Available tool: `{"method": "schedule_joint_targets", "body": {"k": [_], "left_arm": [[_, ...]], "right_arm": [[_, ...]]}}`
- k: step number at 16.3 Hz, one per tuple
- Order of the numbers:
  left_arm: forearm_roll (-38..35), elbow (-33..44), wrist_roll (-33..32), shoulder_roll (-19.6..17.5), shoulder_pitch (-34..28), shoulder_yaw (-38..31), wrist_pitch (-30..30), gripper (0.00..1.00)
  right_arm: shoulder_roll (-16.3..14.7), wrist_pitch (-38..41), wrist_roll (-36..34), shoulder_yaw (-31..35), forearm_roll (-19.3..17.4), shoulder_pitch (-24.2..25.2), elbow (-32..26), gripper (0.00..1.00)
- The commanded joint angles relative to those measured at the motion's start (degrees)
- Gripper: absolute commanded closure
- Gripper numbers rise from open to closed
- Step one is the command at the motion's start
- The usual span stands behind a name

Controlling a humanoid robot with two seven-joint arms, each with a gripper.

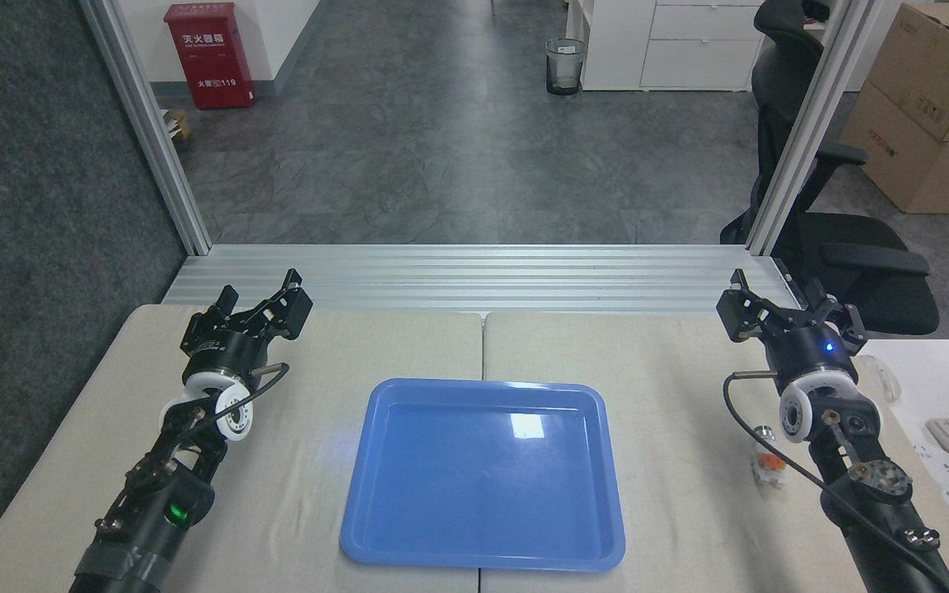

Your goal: Pick up switch part and place in tray

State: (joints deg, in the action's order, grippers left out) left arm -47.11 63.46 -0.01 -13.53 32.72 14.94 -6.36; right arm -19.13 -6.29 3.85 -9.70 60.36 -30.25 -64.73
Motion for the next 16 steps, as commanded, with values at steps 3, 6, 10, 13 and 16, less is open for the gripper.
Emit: {"method": "schedule_joint_targets", "body": {"k": [3,6,10,13,16], "left_arm": [[-0.09,-0.09,-0.07,-0.01,0.07,0.0,0.03,0.0],[0.0,-0.09,-0.07,-0.01,0.07,0.0,0.03,0.0],[0.0,-0.09,0.01,-0.01,0.07,0.0,0.03,0.0],[0.0,-0.09,0.01,-0.01,0.07,0.0,0.03,0.0],[0.0,-0.09,-0.07,-0.01,0.07,0.0,0.03,0.0]], "right_arm": [[-0.73,-0.21,-0.16,-1.73,-0.42,-1.04,-0.13,0.03],[-0.65,-0.21,-0.16,-1.9,-0.42,-1.04,-0.13,0.03],[-0.82,-0.21,-0.16,-2.08,-0.33,-1.04,-0.13,0.03],[-0.82,1.19,-0.34,-1.99,-0.24,-0.96,-0.13,0.03],[-0.82,1.9,-0.43,-1.99,0.11,-1.13,-0.13,0.03]]}}
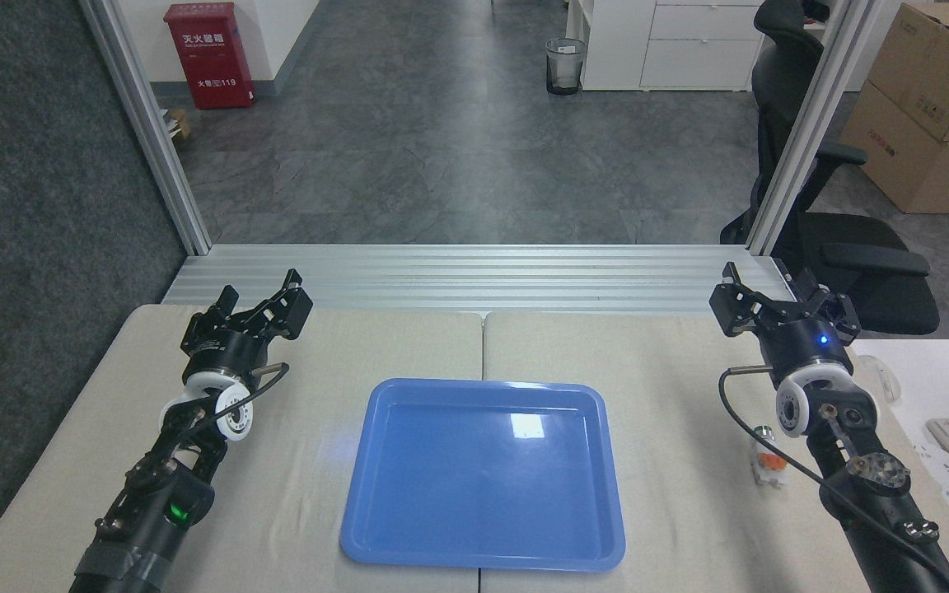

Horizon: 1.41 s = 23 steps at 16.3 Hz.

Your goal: Pick up switch part and place in tray

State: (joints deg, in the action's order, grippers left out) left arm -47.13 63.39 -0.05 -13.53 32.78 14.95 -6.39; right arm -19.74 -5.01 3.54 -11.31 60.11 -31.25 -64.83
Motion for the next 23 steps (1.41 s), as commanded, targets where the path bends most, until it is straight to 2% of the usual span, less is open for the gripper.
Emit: {"method": "schedule_joint_targets", "body": {"k": [1,5,7,10,23], "left_arm": [[0.02,-0.02,-0.03,-0.01,0.0,-0.01,0.06,0.0],[0.02,-0.02,0.05,-0.01,0.0,-0.01,0.06,0.0],[0.02,-0.02,-0.03,-0.01,0.0,-0.01,0.06,0.0],[0.02,-0.02,0.05,-0.01,0.0,-0.01,0.06,0.0],[0.02,-0.02,-0.03,-0.01,0.0,-0.01,0.06,0.0]], "right_arm": [[-0.21,0.61,-0.11,-0.38,0.45,-0.13,-0.03,0.03],[-0.3,0.18,-0.2,-0.38,0.62,0.05,0.32,0.03],[-0.65,0.09,-0.28,-0.29,0.62,1.7,0.59,0.03],[-3.46,0.17,-4.31,-0.29,0.62,3.99,0.85,0.03],[-3.38,0.44,-4.5,-0.29,0.01,4.44,0.85,0.03]]}}
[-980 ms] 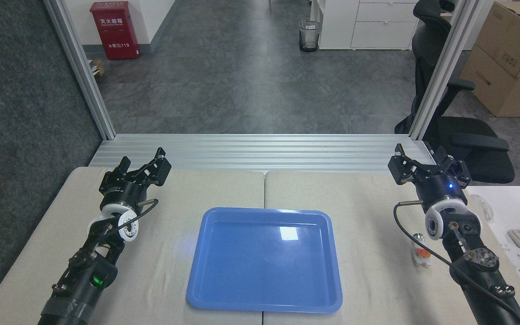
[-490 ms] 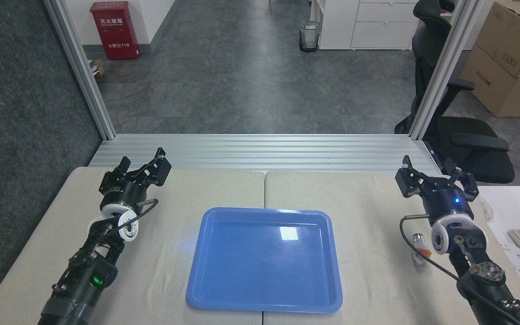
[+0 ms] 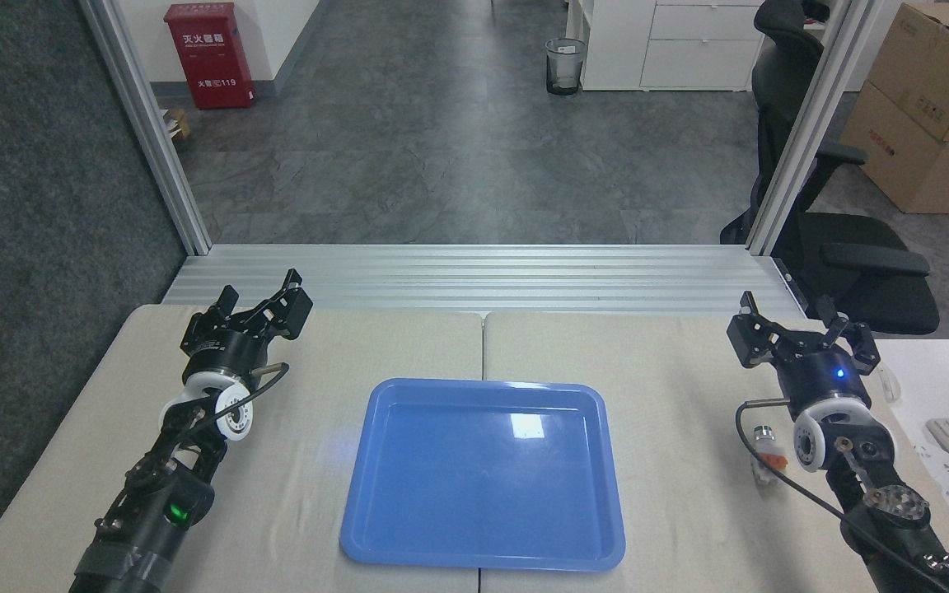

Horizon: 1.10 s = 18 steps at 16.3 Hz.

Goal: Pick up switch part and place in tray
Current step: 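Lower the right gripper toward the small white switch part beside the tray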

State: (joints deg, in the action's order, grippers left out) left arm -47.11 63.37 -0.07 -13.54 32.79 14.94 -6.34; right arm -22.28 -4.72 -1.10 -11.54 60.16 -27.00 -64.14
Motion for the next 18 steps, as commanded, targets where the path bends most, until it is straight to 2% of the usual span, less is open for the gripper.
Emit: {"method": "schedule_joint_targets", "body": {"k": [1,8,18], "left_arm": [[0.0,0.0,-0.02,0.0,0.0,0.0,0.01,0.0],[0.0,0.0,-0.02,0.0,0.0,0.0,0.01,0.0],[0.0,0.0,-0.02,0.0,0.0,0.0,0.01,0.0]], "right_arm": [[-0.75,0.15,0.14,-0.06,-0.04,0.2,0.15,0.03],[-0.31,0.15,0.14,-0.15,0.05,1.95,0.07,0.03],[-0.31,0.23,0.14,-0.15,-0.04,1.95,0.07,0.03]]}}
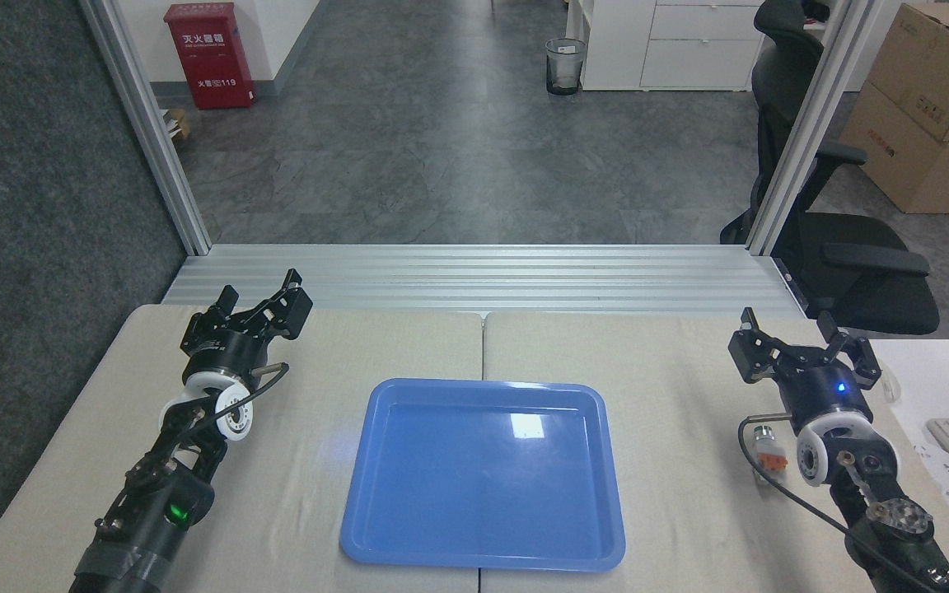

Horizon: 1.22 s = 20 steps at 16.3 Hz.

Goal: Pick up switch part and place in tray
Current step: 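Lower the right gripper toward the small white switch part beside the tray, then close the right gripper on the switch part and lift it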

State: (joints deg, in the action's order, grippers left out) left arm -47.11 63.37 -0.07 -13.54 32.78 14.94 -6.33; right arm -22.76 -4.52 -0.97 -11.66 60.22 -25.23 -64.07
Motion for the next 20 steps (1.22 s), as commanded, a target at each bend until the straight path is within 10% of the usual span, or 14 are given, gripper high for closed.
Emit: {"method": "schedule_joint_targets", "body": {"k": [1,15,20], "left_arm": [[0.0,0.0,-0.02,0.0,0.0,0.0,0.01,0.0],[0.0,0.0,0.07,0.0,0.0,0.0,0.01,0.0],[0.0,0.0,-0.02,0.0,0.0,0.0,0.01,0.0]], "right_arm": [[0.08,0.12,0.01,-0.03,-0.1,0.18,0.0,0.03],[4.99,-4.0,0.1,-0.38,-0.28,14.59,4.03,0.08],[6.32,-5.24,0.89,-0.82,-0.19,15.47,4.92,0.25]]}}
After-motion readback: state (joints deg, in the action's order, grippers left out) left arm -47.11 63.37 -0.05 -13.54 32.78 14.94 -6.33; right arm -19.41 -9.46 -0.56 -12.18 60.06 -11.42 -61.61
